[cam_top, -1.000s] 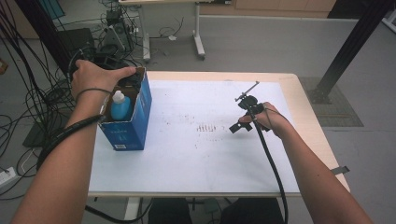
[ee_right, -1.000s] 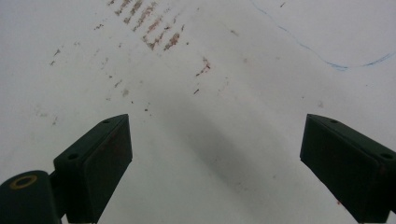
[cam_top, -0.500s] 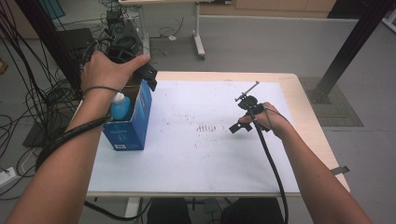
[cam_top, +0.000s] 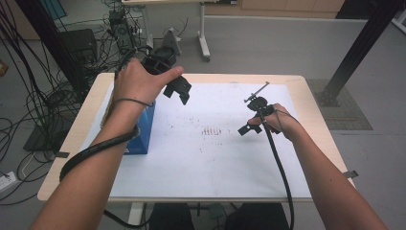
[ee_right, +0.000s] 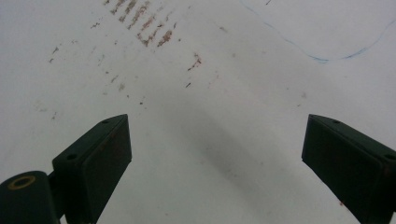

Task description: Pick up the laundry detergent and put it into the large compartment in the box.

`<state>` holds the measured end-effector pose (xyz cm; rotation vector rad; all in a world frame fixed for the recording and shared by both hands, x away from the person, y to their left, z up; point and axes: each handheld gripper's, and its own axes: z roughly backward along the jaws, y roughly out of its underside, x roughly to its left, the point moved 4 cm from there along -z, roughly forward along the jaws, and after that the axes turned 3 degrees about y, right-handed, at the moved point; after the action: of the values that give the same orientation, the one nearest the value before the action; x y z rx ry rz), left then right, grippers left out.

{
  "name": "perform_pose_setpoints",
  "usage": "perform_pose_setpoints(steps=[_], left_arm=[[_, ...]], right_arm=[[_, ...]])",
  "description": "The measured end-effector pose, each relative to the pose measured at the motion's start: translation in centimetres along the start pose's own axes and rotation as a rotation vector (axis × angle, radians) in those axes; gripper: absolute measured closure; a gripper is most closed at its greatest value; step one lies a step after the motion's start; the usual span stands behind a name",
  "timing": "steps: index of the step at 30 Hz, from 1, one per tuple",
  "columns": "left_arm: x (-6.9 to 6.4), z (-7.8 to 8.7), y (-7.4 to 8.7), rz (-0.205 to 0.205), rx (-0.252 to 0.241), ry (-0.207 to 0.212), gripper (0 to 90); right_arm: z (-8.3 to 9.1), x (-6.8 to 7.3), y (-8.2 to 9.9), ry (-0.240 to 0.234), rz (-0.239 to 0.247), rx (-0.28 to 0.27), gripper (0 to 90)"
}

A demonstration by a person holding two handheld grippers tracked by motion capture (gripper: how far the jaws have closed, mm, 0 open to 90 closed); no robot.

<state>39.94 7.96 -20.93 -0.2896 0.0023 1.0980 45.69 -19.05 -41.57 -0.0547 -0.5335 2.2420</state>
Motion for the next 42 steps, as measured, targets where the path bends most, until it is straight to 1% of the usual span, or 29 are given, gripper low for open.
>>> perform_pose_setpoints(steps=[3, 5, 6, 9, 14, 16, 17, 19, 20, 25, 26, 29, 32, 35, 37, 42], left_arm=[[-1.2, -0.5, -0.2, -0.029, 0.014, 0.015, 5.0], [-1.8, -0.7, -0.2, -0.044, 0.02, 0.022, 5.0], [-2.2, -0.8, -0.2, -0.048, 0.019, 0.025, 5.0], [-3.0, -1.2, -0.2, -0.068, 0.024, 0.034, 5.0], [-4.1, -2.1, 0.0, -0.097, 0.033, 0.031, 5.0], [-4.4, -2.7, 0.0, -0.104, 0.022, 0.008, 5.0], [-4.5, -2.9, 0.1, -0.105, 0.021, 0.005, 5.0], [-4.8, -3.7, 0.3, -0.112, 0.034, 0.026, 5.0], [-4.9, -4.2, 0.4, -0.115, 0.039, 0.031, 5.0], [-5.3, -5.8, 0.7, -0.121, 0.047, 0.037, 5.0], [-5.2, -5.9, 0.8, -0.123, 0.05, 0.036, 5.0], [-5.3, -7.1, 1.1, -0.12, 0.061, 0.038, 5.0], [-5.2, -8.0, 1.4, -0.12, 0.07, 0.041, 5.0], [-5.2, -8.7, 1.7, -0.117, 0.076, 0.042, 5.0], [-5.2, -9.1, 1.9, -0.117, 0.079, 0.041, 5.0], [-5.2, -10.1, 2.4, -0.115, 0.075, 0.045, 5.0]], right_arm=[[0.4, -0.3, 0.1, 0.006, -0.001, 0.0, 7.2], [0.6, -0.4, 0.2, 0.003, -0.006, -0.006, 7.2], [0.7, -0.4, 0.2, 0.001, -0.019, -0.005, 6.7], [0.8, -0.6, 0.3, 0.001, -0.018, -0.008, 6.6], [1.0, -0.6, 0.4, -0.001, -0.02, -0.01, 6.0], [1.0, -0.6, 0.5, 0.001, -0.016, -0.012, 5.4], [1.0, -0.6, 0.5, 0.0, -0.017, -0.013, 5.4], [1.0, -0.7, 0.6, -0.002, -0.02, -0.01, 5.4], [1.0, -0.7, 0.7, 0.0, -0.019, -0.007, 5.4], [1.1, -0.9, 0.9, 0.005, -0.024, -0.005, 5.4], [1.1, -0.9, 1.0, 0.004, -0.026, -0.005, 5.4], [1.2, -1.0, 1.0, 0.006, -0.032, -0.005, 5.5], [1.2, -0.9, 1.0, 0.009, -0.028, -0.005, 5.5], [1.2, -0.8, 1.0, 0.009, -0.021, -0.006, 5.6], [1.1, -0.7, 0.9, 0.007, -0.025, -0.006, 5.6], [1.0, -0.6, 0.9, 0.004, -0.021, -0.008, 5.7]])
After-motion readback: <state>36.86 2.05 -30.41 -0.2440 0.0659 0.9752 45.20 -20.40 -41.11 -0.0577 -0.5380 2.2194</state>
